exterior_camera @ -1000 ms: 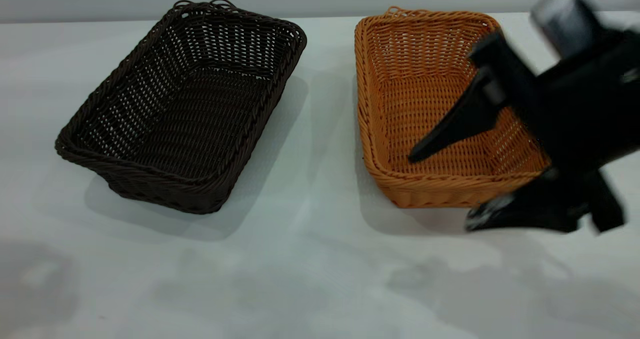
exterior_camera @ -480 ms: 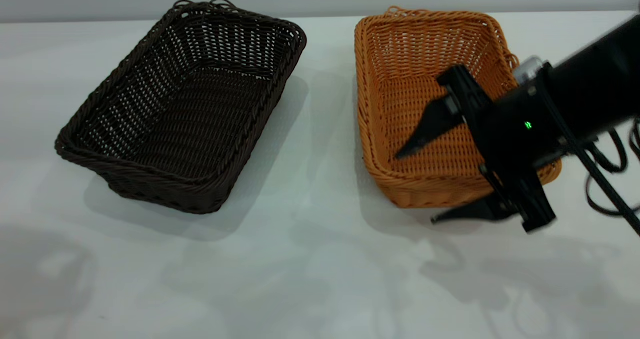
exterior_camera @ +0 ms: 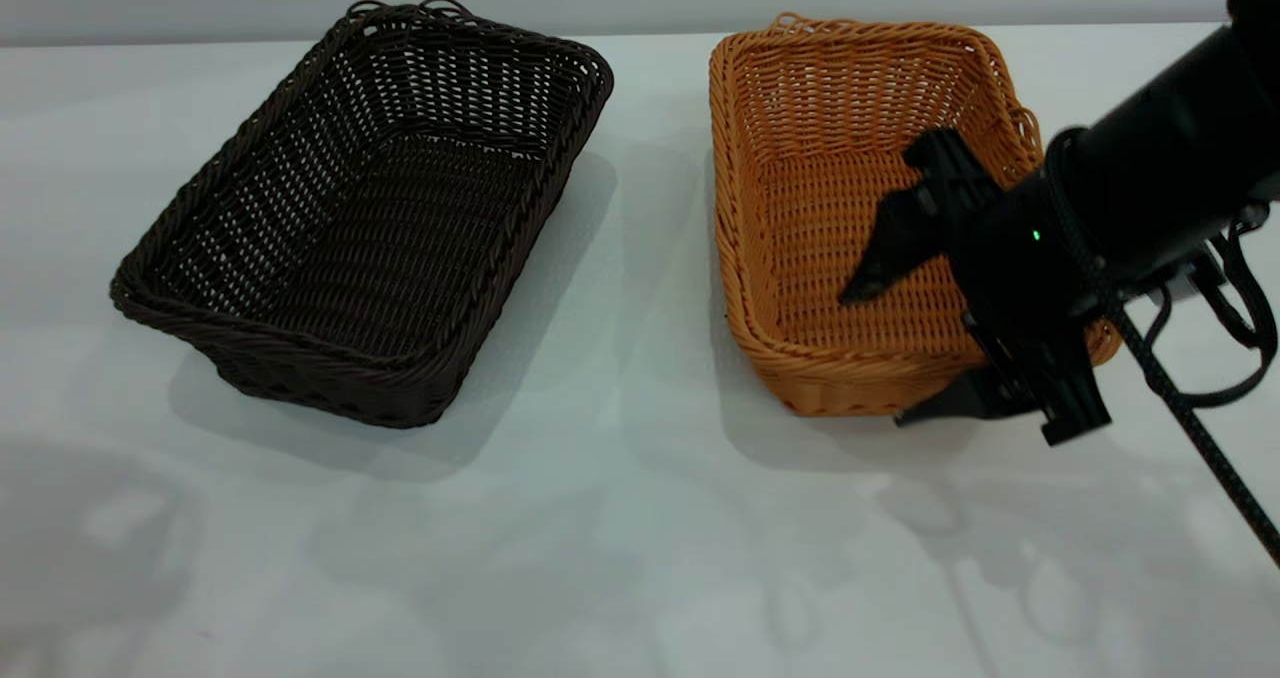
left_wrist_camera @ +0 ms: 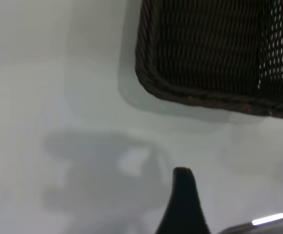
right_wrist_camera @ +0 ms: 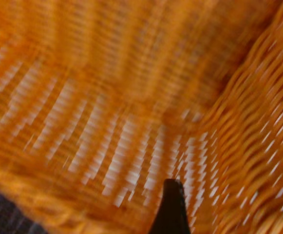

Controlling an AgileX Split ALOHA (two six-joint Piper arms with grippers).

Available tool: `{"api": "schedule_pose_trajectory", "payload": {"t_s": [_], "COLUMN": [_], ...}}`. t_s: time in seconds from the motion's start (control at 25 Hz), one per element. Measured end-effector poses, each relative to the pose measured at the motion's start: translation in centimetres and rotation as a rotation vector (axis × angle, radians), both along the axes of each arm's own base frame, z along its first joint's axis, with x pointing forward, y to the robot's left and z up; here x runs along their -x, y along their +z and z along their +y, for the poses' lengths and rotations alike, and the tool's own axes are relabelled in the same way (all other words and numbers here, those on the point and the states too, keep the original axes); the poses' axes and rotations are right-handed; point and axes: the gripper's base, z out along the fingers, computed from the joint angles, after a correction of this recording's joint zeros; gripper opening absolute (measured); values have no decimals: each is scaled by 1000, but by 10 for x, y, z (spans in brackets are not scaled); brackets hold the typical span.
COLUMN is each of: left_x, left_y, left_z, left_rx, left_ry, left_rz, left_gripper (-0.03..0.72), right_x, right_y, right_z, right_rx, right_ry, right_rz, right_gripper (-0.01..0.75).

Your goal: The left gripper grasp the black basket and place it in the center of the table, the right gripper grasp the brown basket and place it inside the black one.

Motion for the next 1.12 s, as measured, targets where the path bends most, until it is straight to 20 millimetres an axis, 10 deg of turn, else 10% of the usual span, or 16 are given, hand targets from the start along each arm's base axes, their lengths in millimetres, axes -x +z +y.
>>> {"api": "schedule_pose_trajectory", "payload": {"t_s": [0.64, 1.12], "left_x": [-88, -111], "left_y": [-65, -91], "left_z": [-36, -82], "left_rx": [-90, -267], "left_ry": [-297, -762], "left_rz": [258, 210], "left_gripper": [502, 495], "right_x": [1, 1], "right_y": [-11, -11], "right_z": [-2, -1], "right_rx": [26, 19], "right_ry": [-8, -2], "right_rz": [29, 29], "right_gripper": [555, 555]}}
